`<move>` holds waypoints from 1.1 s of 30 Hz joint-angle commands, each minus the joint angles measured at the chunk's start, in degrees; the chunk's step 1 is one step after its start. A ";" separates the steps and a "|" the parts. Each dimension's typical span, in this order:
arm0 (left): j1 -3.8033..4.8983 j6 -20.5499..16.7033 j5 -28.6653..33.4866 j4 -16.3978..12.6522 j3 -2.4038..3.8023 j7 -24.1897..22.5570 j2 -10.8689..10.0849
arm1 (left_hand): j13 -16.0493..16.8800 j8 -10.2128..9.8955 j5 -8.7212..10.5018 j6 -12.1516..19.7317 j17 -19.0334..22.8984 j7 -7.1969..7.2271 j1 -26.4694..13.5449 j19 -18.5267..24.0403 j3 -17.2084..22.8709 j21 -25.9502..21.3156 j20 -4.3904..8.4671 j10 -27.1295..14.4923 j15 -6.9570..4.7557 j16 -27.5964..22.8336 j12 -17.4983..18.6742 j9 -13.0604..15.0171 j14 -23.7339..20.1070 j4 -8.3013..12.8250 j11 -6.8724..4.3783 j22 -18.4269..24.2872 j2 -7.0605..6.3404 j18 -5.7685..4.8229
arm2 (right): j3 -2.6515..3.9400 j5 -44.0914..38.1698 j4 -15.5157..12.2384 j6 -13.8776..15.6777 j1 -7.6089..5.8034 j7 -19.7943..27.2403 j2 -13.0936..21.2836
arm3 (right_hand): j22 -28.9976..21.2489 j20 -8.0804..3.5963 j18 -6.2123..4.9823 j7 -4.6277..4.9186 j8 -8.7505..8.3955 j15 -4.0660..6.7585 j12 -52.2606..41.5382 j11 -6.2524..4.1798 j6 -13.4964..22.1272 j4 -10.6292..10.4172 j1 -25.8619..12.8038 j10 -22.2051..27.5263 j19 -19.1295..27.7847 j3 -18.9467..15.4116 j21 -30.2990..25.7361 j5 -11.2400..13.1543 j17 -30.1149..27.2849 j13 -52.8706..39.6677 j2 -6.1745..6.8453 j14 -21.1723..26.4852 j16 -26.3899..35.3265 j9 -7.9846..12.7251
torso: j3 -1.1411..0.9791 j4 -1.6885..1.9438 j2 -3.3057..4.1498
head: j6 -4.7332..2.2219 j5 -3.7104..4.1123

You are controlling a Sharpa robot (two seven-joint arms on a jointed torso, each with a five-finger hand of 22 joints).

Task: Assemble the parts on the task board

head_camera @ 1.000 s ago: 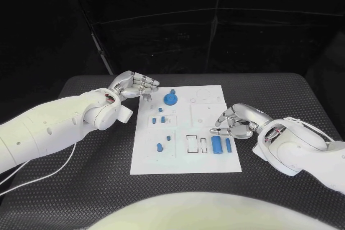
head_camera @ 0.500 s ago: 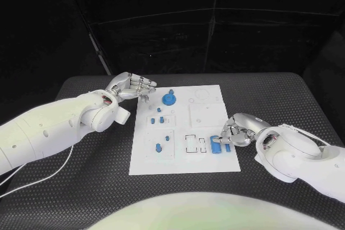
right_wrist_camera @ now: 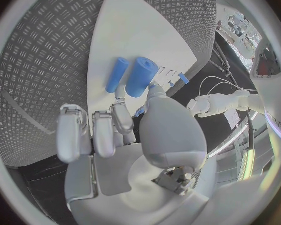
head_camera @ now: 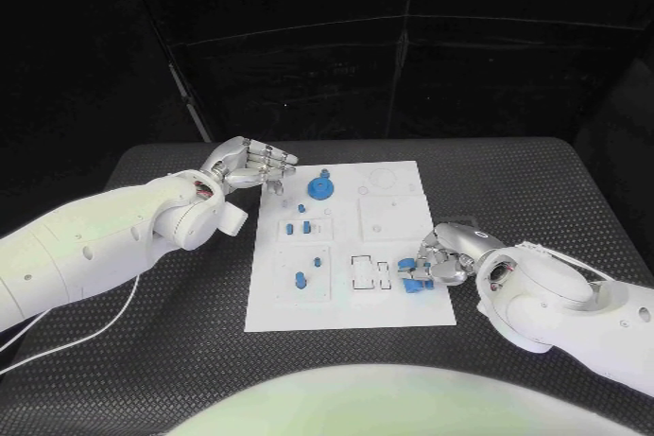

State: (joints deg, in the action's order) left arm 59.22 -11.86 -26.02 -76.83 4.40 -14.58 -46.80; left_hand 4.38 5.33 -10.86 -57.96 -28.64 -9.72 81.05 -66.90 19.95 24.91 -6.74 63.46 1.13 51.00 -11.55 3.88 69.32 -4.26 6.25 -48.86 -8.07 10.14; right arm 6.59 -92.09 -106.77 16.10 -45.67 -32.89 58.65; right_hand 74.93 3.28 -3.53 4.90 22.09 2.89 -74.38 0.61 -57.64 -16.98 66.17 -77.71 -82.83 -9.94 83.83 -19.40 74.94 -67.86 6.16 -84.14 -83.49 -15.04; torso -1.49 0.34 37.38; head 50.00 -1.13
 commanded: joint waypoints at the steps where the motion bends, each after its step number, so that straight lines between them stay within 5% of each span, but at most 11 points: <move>1: 0.04 0.43 0.01 0.12 0.06 -1.15 0.11 | 0.02 0.15 0.31 -0.18 0.10 -0.23 -0.12 0.19 -0.16 -0.23 -0.12 -0.40 0.06 -0.33 -0.23 0.03 -0.48 0.00 -0.19 0.08 0.64 0.24 | 0.01 -1.66 0.30 -0.97 0.23 -0.06 -0.55 | 5.40 -0.06 1.11 -0.23 0.51 0.42 -0.40 -0.20 0.11 0.16 -0.09 -0.57 -0.49 -0.07 0.41 0.05 2.50 -0.55 -0.21 -3.58 -0.44 -0.33 | -0.01 0.08 -0.03 | 0.00 0.04; 12: -0.01 0.47 0.01 0.14 0.06 -1.11 0.07 | 0.02 0.16 0.30 -0.18 0.10 -0.22 -0.11 0.19 -0.15 -0.25 -0.12 -0.42 0.06 -0.34 -0.25 0.03 -0.48 -0.01 -0.20 0.10 0.69 0.24 | 0.00 -1.58 1.23 -0.20 1.58 0.66 -2.35 | 6.00 -0.48 1.22 -0.85 2.73 0.89 -1.31 -0.77 0.09 0.55 3.77 -1.59 -0.72 1.14 0.78 -4.35 3.39 -2.82 -3.20 -3.68 -0.83 -2.64 | 0.01 -0.01 0.00 | 0.00 0.02; 27: -0.11 0.54 0.01 0.04 0.06 -1.07 -0.12 | 0.02 0.16 0.30 -0.18 0.10 -0.22 -0.11 0.19 -0.15 -0.25 -0.12 -0.42 0.06 -0.34 -0.25 0.03 -0.48 -0.01 -0.20 0.10 0.69 0.24 | 0.03 3.74 -0.97 12.67 1.78 4.46 -2.45 | 7.42 -0.93 1.55 -1.48 3.33 1.40 -3.30 -1.38 -0.32 0.81 7.47 -3.71 -1.64 1.90 1.66 -10.16 4.73 -6.30 -5.96 -3.95 -1.48 -3.98 | 0.02 -0.04 -0.11 | 0.00 -0.30; 33: -0.19 0.59 0.01 0.04 0.06 -1.06 -0.03 | 0.02 0.16 0.30 -0.18 0.10 -0.22 -0.11 0.19 -0.15 -0.25 -0.12 -0.42 0.06 -0.34 -0.25 0.03 -0.48 -0.01 -0.20 0.10 0.69 0.24 | 0.04 7.09 -1.14 14.24 1.78 5.62 -3.77 | 7.49 -1.00 1.56 -1.54 3.35 1.45 -3.25 -1.44 -0.38 0.77 7.83 -3.75 -1.68 1.96 1.70 -10.75 4.74 -6.37 -6.19 -3.95 -1.49 -4.13 | 0.04 0.09 -0.09 | 0.00 -0.46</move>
State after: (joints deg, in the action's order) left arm 58.99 -11.77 -26.03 -76.68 4.41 -14.58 -46.88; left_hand 4.38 5.33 -10.86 -57.95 -28.60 -9.72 80.85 -66.90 19.95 24.91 -6.74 63.26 1.13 51.00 -11.55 3.88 69.32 -4.26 6.04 -48.82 -7.88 10.14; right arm 6.61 -88.50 -107.72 26.91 -43.82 -29.28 55.09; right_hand 74.92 2.46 -2.63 3.88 25.12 3.90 -77.48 -0.62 -57.85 -16.14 72.78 -80.79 -83.65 -8.27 85.37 -29.77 74.92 -74.14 0.80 -83.93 -84.82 -18.17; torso -1.49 0.36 37.27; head 50.00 -1.55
